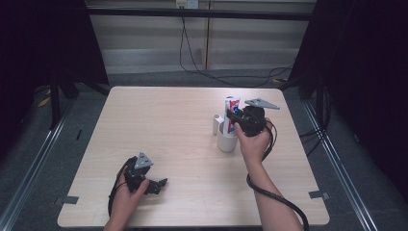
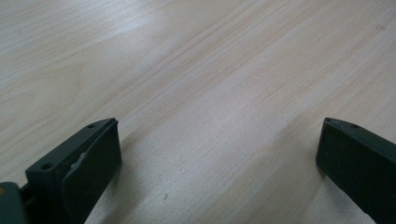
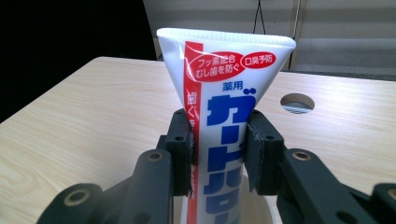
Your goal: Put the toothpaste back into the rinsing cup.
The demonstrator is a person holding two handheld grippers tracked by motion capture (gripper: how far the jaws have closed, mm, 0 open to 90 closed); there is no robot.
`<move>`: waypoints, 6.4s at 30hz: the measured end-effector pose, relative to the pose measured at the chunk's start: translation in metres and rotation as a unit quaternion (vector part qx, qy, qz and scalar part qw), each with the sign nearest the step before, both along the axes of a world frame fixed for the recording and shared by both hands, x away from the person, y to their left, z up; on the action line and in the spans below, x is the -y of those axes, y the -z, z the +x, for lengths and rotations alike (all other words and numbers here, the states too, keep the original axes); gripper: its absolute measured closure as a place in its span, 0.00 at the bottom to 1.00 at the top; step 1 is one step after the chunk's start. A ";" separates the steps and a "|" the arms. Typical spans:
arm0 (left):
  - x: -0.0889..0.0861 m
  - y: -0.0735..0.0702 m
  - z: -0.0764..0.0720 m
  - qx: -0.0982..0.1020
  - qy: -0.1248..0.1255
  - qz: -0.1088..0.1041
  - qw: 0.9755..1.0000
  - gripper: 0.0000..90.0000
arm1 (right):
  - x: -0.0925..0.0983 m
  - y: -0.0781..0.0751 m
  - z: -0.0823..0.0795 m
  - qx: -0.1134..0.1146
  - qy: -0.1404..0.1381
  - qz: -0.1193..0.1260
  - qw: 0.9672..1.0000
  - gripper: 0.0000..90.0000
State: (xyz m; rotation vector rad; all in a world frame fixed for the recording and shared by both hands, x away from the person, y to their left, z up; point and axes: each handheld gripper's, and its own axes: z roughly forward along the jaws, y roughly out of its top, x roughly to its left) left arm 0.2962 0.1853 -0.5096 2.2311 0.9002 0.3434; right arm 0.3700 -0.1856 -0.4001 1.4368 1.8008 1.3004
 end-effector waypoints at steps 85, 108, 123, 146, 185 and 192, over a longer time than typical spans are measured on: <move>0.000 0.000 0.000 0.000 0.000 0.000 1.000 0.00 | -0.001 0.031 -0.023 -0.019 -0.019 -0.054 0.998 0.65; 0.000 0.000 0.000 0.000 0.000 0.000 1.000 0.00 | 0.007 0.031 -0.021 -0.017 -0.017 -0.040 0.999 0.55; 0.000 0.000 0.000 0.000 0.000 0.000 1.000 0.00 | 0.006 0.030 -0.022 -0.015 -0.034 -0.046 0.998 0.42; 0.000 0.000 0.000 0.000 0.000 0.000 1.000 0.00 | 0.017 0.028 -0.029 -0.022 -0.047 -0.046 0.998 0.25; 0.000 0.000 0.000 0.000 0.000 0.000 1.000 0.00 | 0.038 0.024 -0.056 -0.026 -0.095 -0.049 0.994 0.18; 0.000 0.000 0.000 0.000 0.000 0.000 1.000 0.00 | 0.038 0.026 -0.060 -0.027 -0.099 -0.050 0.993 0.18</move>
